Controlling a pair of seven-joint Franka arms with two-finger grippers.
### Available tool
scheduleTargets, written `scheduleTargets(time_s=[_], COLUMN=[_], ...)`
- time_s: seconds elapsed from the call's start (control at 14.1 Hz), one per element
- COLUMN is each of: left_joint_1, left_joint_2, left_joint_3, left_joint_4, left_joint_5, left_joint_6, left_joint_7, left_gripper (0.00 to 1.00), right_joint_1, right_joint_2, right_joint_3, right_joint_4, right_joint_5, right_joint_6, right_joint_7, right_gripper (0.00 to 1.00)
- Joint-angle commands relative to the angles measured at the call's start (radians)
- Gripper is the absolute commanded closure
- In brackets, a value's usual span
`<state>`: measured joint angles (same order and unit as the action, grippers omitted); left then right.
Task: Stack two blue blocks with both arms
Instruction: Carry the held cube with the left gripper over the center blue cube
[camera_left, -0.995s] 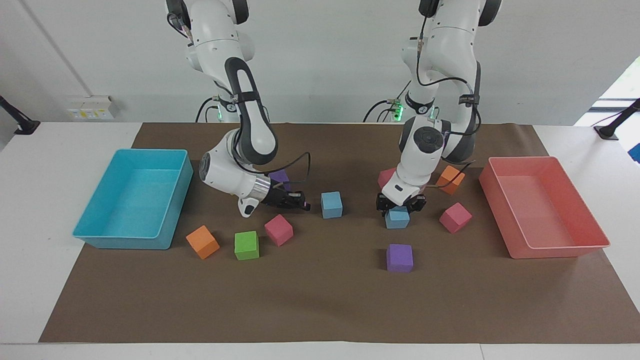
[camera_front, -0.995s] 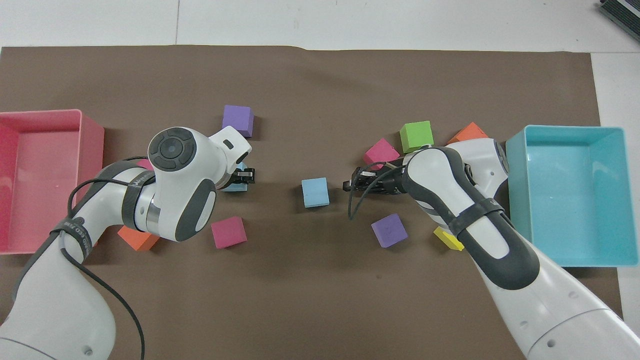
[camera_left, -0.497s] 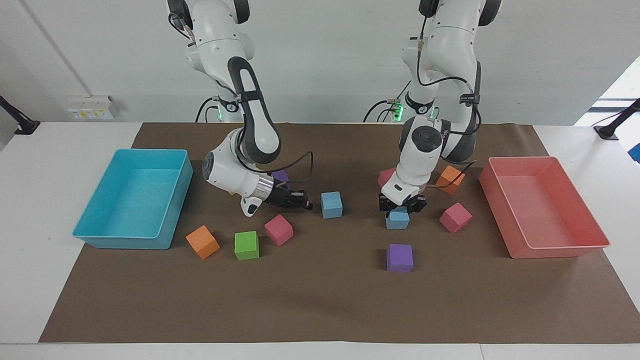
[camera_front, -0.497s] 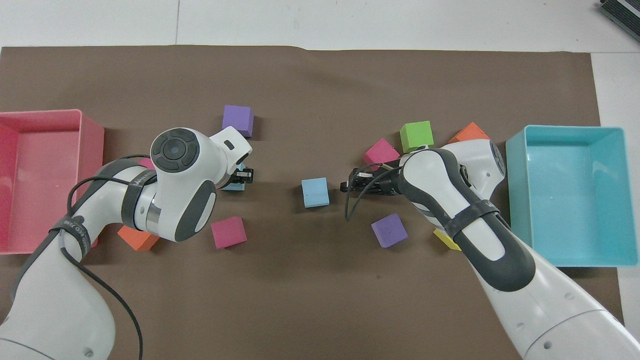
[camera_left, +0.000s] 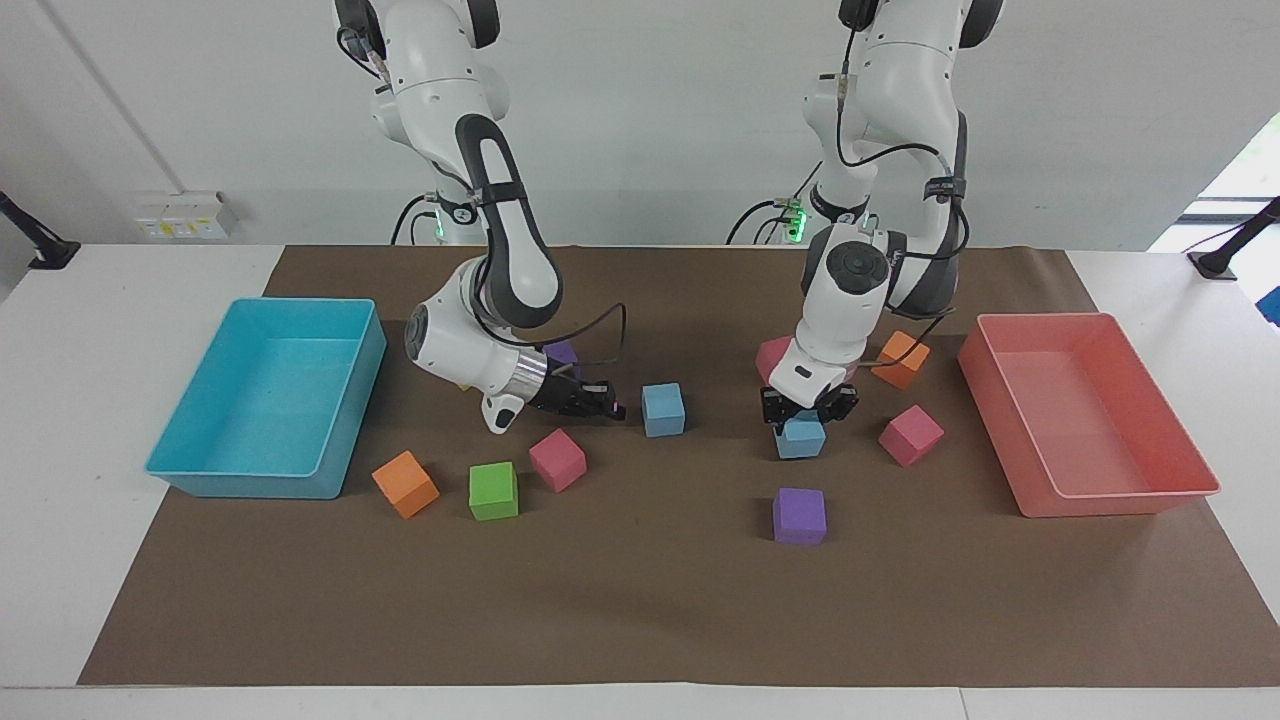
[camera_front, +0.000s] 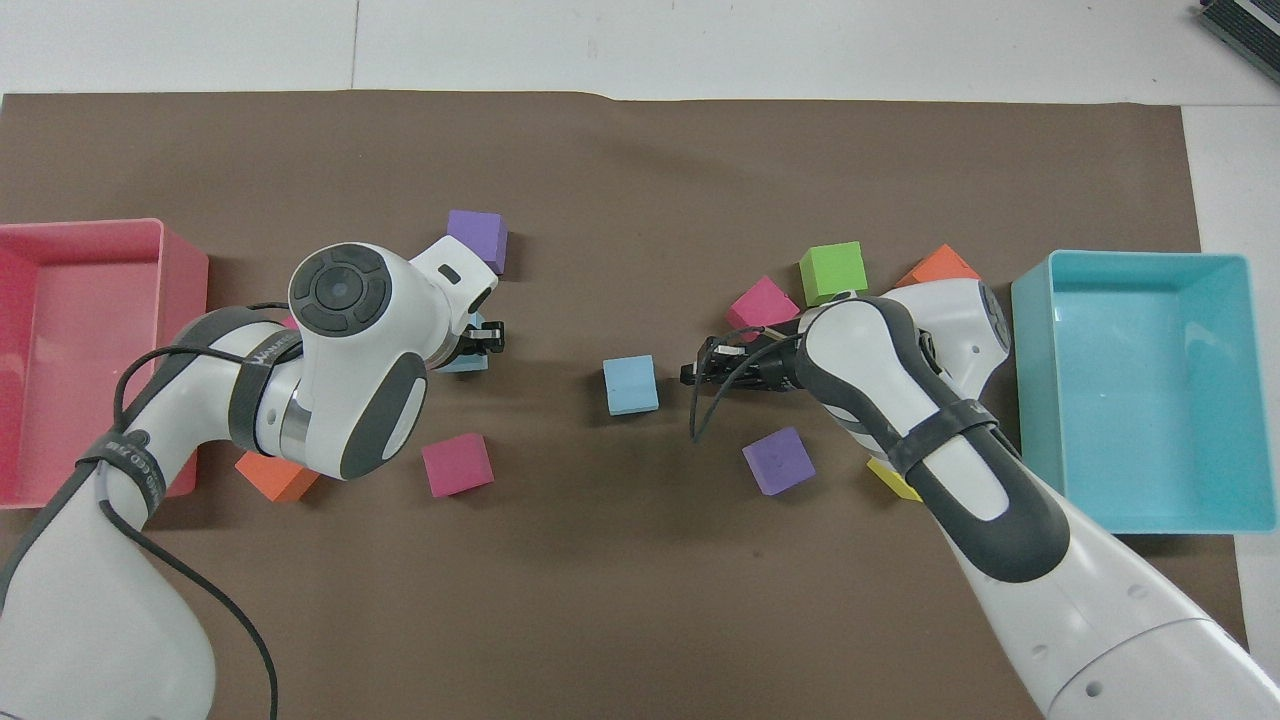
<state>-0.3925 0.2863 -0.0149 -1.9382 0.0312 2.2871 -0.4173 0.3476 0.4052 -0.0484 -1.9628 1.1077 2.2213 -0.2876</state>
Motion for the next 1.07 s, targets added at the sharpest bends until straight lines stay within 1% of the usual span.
scheduleTargets(time_s=[0.0, 0.14, 0.21, 0.36, 0.57, 0.71, 0.78, 0.85, 0.99], left_joint_1=[-0.043, -0.072, -0.084, -0.127, -0.169, -0.204, -0.222, -0.230, -0.247], left_joint_2=[-0.015, -0.004, 0.002, 0.005, 0.011, 0.053, 0.077, 0.088, 0.093], left_joint_3=[0.013, 0.013, 0.013, 0.013, 0.012, 0.013, 0.013, 0.013, 0.012], left_joint_4=[0.071, 0.132, 0.152, 0.170, 0.202, 0.273, 0.306, 0.320, 0.315], left_joint_5=[0.026, 0.024, 0.022, 0.015, 0.004, -0.034, -0.034, -0.033, -0.034], left_joint_6=[-0.116, -0.170, -0.172, -0.176, -0.192, -0.218, -0.230, -0.229, -0.210], left_joint_7=[-0.052, -0.101, -0.139, -0.178, -0.181, -0.193, -0.205, -0.209, -0.210], left_gripper=[1.00, 1.00, 1.00, 1.00, 1.00, 1.00, 1.00, 1.00, 1.00], right_joint_1=[-0.002, -0.002, -0.002, -0.006, -0.007, -0.009, -0.009, -0.007, -0.009], right_joint_2=[0.006, 0.006, 0.006, 0.004, 0.010, 0.012, 0.012, 0.012, 0.012], right_joint_3=[0.004, 0.004, 0.004, 0.004, 0.004, 0.004, 0.004, 0.004, 0.004], right_joint_4=[-0.001, -0.002, -0.004, -0.007, -0.007, -0.007, -0.007, -0.007, -0.007], right_joint_5=[0.035, 0.035, 0.035, 0.034, 0.034, 0.035, 0.034, 0.034, 0.034], right_joint_6=[0.015, 0.015, 0.015, 0.012, 0.014, 0.011, 0.011, 0.012, 0.012], right_joint_7=[-0.013, -0.013, -0.013, -0.013, -0.018, -0.018, -0.019, -0.019, -0.019], right_gripper=[1.00, 1.00, 1.00, 1.00, 1.00, 1.00, 1.00, 1.00, 1.00])
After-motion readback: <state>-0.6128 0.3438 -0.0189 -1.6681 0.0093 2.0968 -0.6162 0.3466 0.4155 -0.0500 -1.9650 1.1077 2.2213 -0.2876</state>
